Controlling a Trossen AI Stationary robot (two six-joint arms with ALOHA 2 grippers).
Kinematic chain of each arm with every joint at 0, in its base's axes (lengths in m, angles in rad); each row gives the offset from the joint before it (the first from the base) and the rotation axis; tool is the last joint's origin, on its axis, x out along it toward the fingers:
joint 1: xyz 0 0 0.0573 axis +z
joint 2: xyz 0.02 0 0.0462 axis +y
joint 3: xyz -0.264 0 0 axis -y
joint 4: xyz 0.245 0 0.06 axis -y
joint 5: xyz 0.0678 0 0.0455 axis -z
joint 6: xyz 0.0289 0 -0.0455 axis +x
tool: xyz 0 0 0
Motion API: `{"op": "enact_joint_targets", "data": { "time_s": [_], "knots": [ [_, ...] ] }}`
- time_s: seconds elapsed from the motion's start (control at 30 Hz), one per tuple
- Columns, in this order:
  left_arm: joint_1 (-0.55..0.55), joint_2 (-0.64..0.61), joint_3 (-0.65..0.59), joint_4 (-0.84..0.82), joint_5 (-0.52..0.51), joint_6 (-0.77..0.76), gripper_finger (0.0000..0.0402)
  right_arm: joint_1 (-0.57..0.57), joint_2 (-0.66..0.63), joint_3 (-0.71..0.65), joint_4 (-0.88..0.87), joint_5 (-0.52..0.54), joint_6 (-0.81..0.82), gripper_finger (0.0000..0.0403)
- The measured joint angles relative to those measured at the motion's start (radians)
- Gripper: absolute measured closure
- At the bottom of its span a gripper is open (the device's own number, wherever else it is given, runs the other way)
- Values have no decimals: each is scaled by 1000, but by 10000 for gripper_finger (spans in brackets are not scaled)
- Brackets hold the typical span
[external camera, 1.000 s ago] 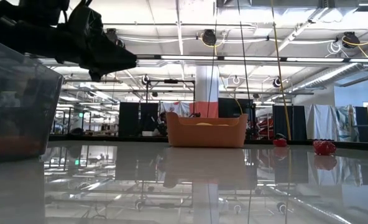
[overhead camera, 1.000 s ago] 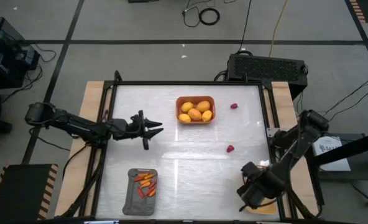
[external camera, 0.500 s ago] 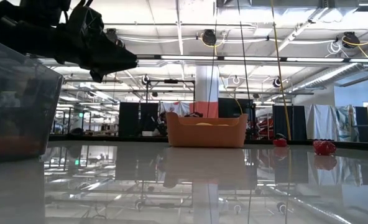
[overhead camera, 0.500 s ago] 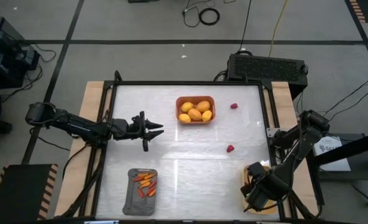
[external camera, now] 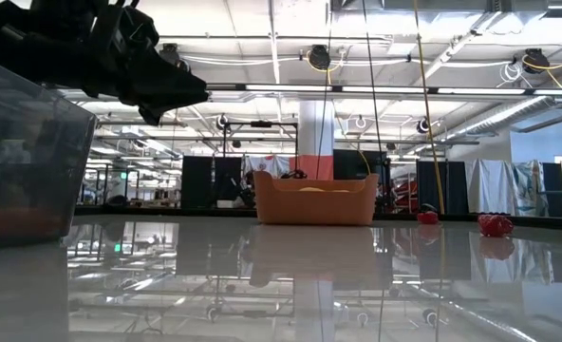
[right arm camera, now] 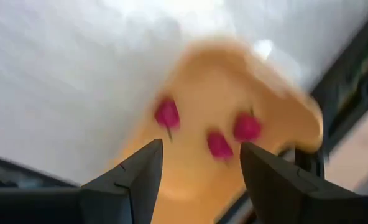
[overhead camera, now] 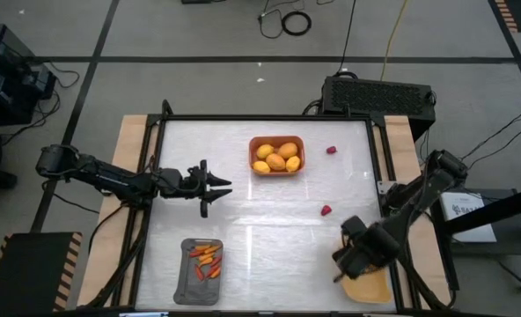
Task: Sort produce into baskets
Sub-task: Put the red chili pepper into the yellow bin
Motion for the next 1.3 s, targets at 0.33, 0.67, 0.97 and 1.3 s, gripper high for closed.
{"op": "enact_joint_targets", "data": {
  "time_s": [0.33,0.67,0.97,1.3],
  "knots": [
    [0,0,0,-2,0,32,275,-365,-26,0,-91,215,-254,197],
    [0,0,0,-36,0,30,275,-887,-26,-40,50,231,-946,197],
    [0,0,0,-46,0,30,275,-1221,-26,-214,322,202,-1315,189],
    [6,0,0,-46,-2,56,275,-1399,-26,-316,542,263,-1260,118]
  ]
}}
